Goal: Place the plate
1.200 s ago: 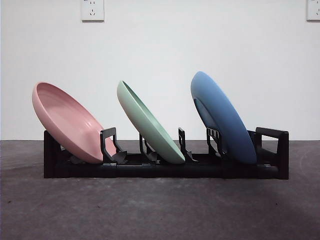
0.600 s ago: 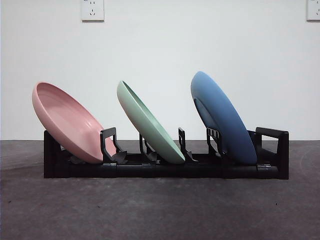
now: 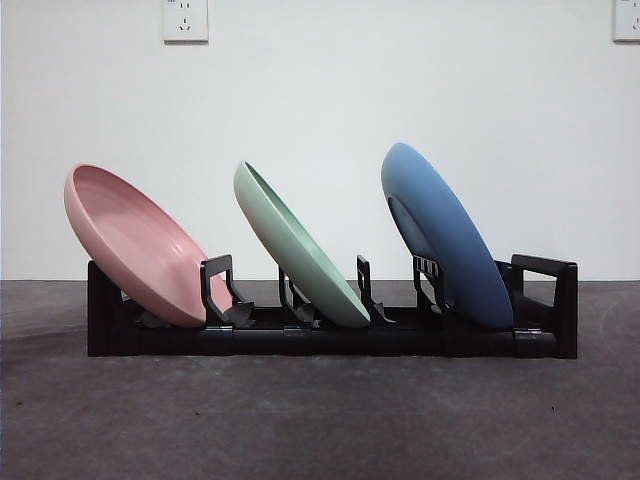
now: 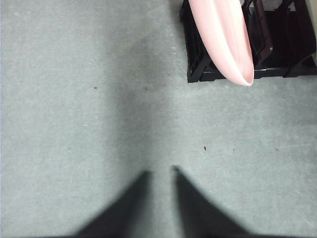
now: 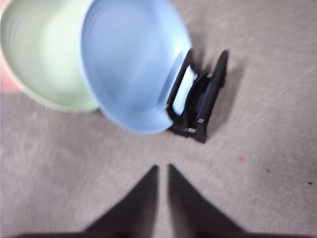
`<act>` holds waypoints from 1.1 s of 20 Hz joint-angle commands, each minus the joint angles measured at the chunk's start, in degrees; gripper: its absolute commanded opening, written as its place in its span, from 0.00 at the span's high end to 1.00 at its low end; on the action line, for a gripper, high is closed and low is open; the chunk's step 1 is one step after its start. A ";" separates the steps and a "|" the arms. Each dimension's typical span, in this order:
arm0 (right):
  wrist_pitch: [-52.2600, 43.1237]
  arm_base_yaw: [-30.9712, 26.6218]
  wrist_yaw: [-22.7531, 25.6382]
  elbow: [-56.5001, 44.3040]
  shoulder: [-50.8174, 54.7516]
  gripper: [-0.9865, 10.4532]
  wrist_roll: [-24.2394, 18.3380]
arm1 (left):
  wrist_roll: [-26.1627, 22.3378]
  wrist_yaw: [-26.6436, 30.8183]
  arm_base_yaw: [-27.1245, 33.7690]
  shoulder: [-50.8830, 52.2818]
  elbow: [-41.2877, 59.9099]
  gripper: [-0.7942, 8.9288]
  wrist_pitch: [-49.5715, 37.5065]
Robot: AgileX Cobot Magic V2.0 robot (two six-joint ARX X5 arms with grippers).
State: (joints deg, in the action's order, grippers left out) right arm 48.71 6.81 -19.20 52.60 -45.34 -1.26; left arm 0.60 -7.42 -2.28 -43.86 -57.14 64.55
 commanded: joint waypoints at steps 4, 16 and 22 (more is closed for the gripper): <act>1.51 1.68 3.10 1.46 -0.79 0.67 -0.42 | -1.22 -0.13 -0.09 -0.26 -1.44 0.54 -0.24; 15.63 12.61 3.69 33.14 -31.41 0.67 7.23 | -0.94 -0.13 -0.09 -0.26 -1.44 0.54 -1.51; 12.70 19.10 6.40 40.46 -43.17 0.67 6.80 | -0.98 -0.13 -0.09 -0.28 -1.44 0.54 -1.55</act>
State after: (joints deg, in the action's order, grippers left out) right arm 61.47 25.65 -13.06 91.66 -87.74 5.39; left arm -0.03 -7.42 -2.28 -43.86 -57.17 63.57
